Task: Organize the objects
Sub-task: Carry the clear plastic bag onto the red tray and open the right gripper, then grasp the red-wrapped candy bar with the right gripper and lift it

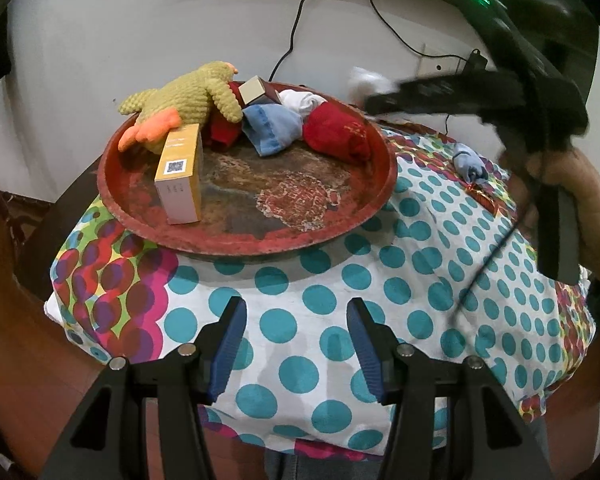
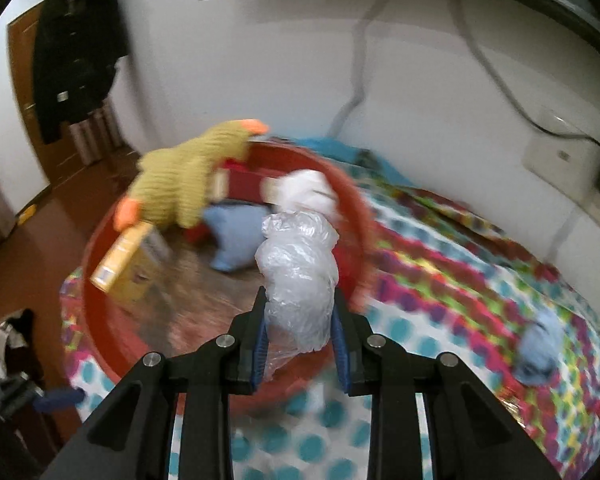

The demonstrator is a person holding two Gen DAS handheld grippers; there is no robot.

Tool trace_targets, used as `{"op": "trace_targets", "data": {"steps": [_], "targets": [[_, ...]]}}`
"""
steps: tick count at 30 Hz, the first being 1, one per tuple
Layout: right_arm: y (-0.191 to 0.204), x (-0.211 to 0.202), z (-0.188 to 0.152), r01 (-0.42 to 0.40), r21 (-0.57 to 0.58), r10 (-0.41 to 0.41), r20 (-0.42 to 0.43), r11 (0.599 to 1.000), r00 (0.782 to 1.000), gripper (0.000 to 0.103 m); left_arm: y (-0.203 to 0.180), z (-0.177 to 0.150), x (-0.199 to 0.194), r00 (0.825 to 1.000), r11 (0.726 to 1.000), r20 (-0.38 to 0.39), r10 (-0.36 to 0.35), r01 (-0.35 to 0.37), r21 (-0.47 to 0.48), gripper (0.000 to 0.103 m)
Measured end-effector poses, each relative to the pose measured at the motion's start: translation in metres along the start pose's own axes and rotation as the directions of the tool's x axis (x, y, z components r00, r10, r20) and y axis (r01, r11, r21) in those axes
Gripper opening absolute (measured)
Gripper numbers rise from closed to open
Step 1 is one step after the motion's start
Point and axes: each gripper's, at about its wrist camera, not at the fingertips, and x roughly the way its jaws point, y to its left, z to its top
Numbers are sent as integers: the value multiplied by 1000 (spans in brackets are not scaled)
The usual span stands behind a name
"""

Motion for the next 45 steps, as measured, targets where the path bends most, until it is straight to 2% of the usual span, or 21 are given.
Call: {"op": "trace_targets", "data": {"steps": [5,9,12,14,21,24,29,34,36,41,45], "targets": [[35,23,13,-47,-51,45,-30,998,999,26,1,0,1,1000,1000,0,3,-3,6,54],[47,48,12,-55,-53,51,-82,997,995,36,2,0,2,1000,1000,-4,8,-8,0,54],[39,44,5,-41,-19,40,-51,999,998,42,2,1,2,1000,1000,-4,5,-5,0,54],[27,34,0,-34,4,34,-35,999,999,46,0,0,3,1000,1000,-7,5,-5,6,54],[-44,-15,-30,63,104,-63,3,993,998,46,-7,-3,4,1000,1000,-9,3,-3,26,54],[-90,-24,-54,141,170,-137,-31,975,990,46,-8,-4,3,1000,999,-5,-1,1,36,54],[-143,-26,-89,228,206,-215,-82,952,973,49,-16,-7,6,1000,998,-4,14,-14,65,54],[-166,-16,-108,236,222,-214,-118,946,970,49,-20,-9,10,1000,996,-11,24,-23,89,54],[-169,-10,-110,213,234,-189,-121,948,974,49,-22,-10,10,1000,995,-10,20,-19,101,54],[-174,9,-112,221,217,-191,-152,951,970,49,-27,-13,13,998,988,10,62,-63,138,54],[-180,13,-116,215,232,-187,-138,949,973,48,-28,-17,19,998,988,-8,57,-55,143,54]]}}
